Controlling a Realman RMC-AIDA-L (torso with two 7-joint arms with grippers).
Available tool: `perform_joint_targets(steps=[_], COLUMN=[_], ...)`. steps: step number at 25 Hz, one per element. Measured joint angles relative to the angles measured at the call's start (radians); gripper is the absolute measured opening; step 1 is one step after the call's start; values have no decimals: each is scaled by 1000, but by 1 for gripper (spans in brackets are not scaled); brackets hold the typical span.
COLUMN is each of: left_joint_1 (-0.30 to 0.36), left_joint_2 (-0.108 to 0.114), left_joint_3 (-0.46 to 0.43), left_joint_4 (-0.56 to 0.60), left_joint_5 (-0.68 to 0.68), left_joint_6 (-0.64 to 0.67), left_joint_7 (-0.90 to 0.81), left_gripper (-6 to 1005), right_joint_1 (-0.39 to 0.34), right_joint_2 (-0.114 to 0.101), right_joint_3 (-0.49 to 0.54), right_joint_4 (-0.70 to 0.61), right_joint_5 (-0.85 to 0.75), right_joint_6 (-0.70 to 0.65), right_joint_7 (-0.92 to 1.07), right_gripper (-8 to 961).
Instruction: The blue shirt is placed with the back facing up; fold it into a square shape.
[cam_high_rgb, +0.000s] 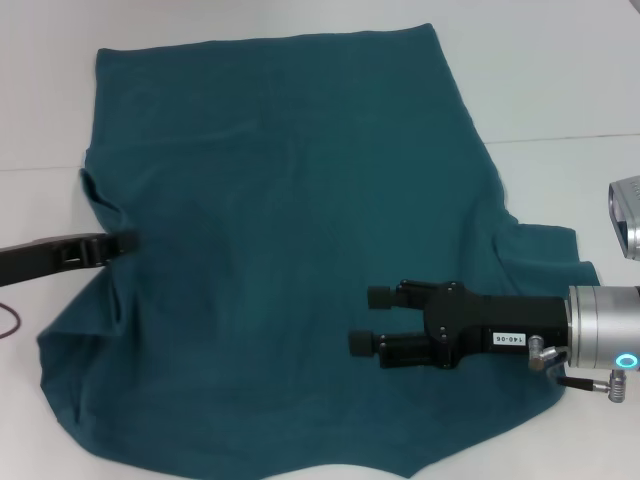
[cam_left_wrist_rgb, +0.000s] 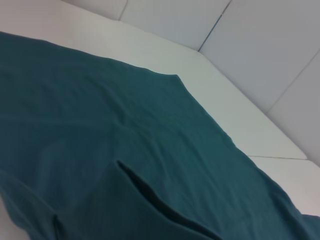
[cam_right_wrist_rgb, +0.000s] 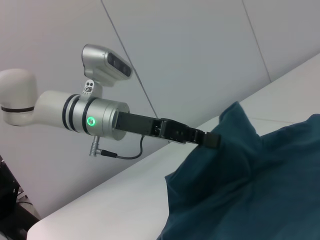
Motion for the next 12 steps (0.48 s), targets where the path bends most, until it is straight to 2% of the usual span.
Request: perform_joint_targets(steps=[7, 12], left_joint_1=[-40, -47], left_joint_2=[-9, -21], left_joint_3=[-4, -7], left_joint_4=[-90, -153], left_joint_5=[-10, -101], left_joint_6=[-46, -58], left_joint_7=[0, 26], left_gripper=[35, 37], right_joint_1=[0, 0], right_joint_2=[0, 0], right_joint_3=[-1, -2], right_joint_4=[0, 2], right_joint_5=[0, 0], right_joint_6=[0, 0], right_joint_7=[-7, -7], right_gripper=[905, 905])
